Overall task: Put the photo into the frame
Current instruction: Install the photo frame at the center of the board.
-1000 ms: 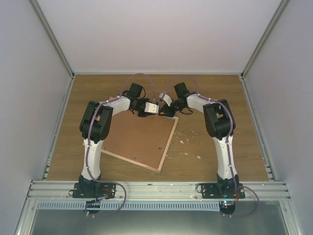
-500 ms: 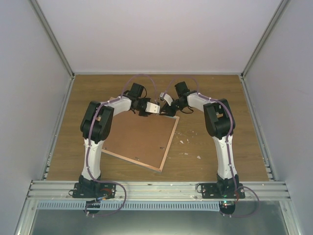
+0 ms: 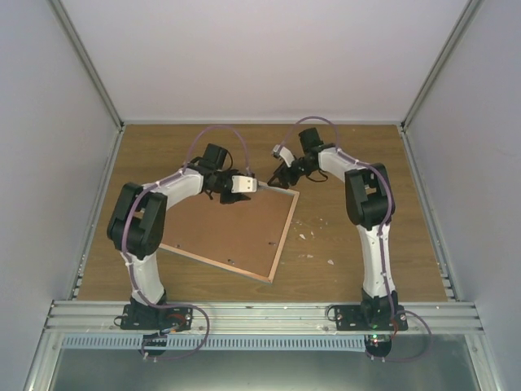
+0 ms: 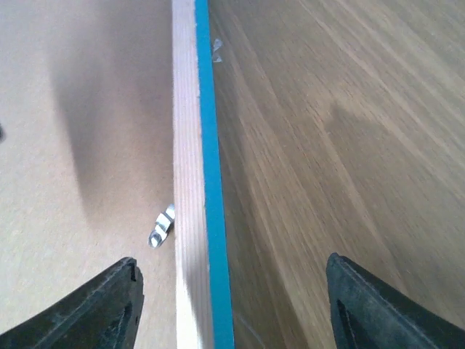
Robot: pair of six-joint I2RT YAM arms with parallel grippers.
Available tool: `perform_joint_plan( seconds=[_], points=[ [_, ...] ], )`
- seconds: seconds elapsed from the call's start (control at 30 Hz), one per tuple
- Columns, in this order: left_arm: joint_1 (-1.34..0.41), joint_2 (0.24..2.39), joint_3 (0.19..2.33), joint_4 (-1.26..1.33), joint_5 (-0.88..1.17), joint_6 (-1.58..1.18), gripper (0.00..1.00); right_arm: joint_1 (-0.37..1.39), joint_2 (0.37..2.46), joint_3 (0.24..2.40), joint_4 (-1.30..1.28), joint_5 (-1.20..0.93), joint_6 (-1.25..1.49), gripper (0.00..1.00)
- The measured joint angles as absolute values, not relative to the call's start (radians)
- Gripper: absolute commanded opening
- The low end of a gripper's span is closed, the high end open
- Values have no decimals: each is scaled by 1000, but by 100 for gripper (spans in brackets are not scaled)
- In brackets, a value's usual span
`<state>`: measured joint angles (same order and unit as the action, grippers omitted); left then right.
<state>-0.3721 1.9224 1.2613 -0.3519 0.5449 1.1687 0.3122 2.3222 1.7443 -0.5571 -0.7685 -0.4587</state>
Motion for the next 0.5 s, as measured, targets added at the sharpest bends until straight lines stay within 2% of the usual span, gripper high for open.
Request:
perform_joint_plan(
  seconds=[0.03,0.13,0.27,0.37,0.5],
  points=[
    [-372,1894,1250,-375,554,1159,35,306,2312,1740,-561,-771,-457,72],
    [-390,1827,1217,-421,587,1122,26,292,2221,1652,-562,-771,-479,63],
    [-477,1786,1145,-446,611,1071,16,292,2084,1540,-586,-776,-529,36],
    [-549,1786,1095,-450,614,1035,11,295,2008,1461,-609,-814,-546,24],
    [-606,1786,1055,-437,612,1000,9,308,1958,1346,-628,-835,-558,16]
  ],
)
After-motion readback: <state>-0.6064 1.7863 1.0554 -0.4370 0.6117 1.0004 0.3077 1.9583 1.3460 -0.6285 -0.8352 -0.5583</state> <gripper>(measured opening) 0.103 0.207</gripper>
